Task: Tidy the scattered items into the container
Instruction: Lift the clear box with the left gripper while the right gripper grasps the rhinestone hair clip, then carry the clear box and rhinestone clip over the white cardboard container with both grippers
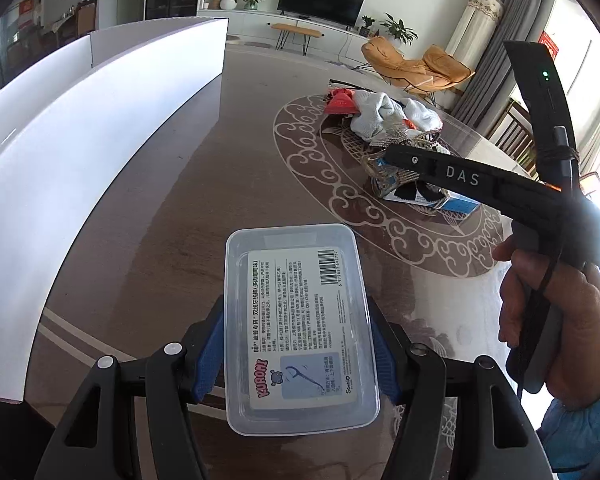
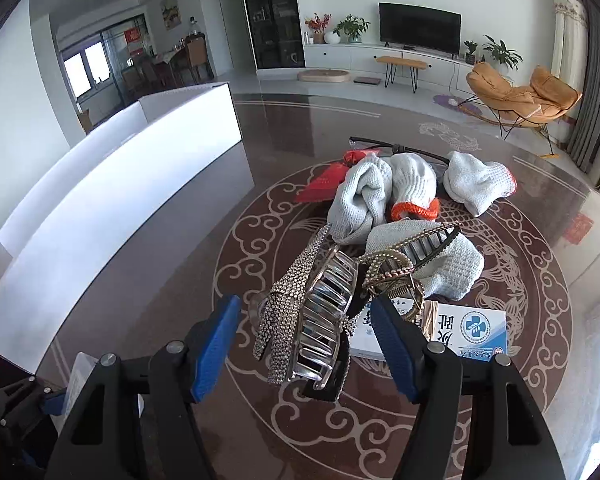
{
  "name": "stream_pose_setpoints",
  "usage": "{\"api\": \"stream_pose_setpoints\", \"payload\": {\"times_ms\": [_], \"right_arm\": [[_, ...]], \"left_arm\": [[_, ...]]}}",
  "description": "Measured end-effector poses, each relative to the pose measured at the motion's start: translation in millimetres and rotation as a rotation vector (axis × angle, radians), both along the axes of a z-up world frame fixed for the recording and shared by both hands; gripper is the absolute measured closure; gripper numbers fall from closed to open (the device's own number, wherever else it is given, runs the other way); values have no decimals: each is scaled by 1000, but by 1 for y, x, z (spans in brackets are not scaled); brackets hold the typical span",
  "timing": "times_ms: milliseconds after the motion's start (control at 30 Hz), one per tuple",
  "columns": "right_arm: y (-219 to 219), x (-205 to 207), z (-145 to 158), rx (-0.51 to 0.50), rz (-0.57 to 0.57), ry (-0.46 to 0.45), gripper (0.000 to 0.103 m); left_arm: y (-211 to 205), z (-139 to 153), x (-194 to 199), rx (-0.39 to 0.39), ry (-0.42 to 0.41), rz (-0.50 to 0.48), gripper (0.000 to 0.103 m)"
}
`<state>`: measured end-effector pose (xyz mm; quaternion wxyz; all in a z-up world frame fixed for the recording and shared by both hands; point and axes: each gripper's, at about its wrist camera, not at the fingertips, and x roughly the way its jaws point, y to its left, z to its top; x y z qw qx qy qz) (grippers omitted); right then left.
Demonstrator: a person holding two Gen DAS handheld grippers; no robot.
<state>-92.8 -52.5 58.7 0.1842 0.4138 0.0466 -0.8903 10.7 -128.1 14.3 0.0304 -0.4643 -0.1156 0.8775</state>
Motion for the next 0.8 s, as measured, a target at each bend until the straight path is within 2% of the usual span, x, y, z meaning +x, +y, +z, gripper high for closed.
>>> {"api": "stream_pose_setpoints", "payload": {"times_ms": [133, 267, 400, 600, 800], "right_arm": [[33, 16, 12, -121, -28, 6, 82], [70, 52, 31, -216, -41, 22, 83], [91, 90, 36, -256, -47, 33, 83], [99, 133, 34, -284, -36, 38, 83], [105, 149, 43, -302, -30, 66, 83]], "left_arm": [[0, 4, 5, -1, 12, -10, 41], [7, 12, 8, 16, 28, -33, 41], [19, 22, 10, 18, 45, -68, 41], [39, 31, 17, 2, 41, -110, 41], [52, 42, 23, -14, 59, -132, 41]]}}
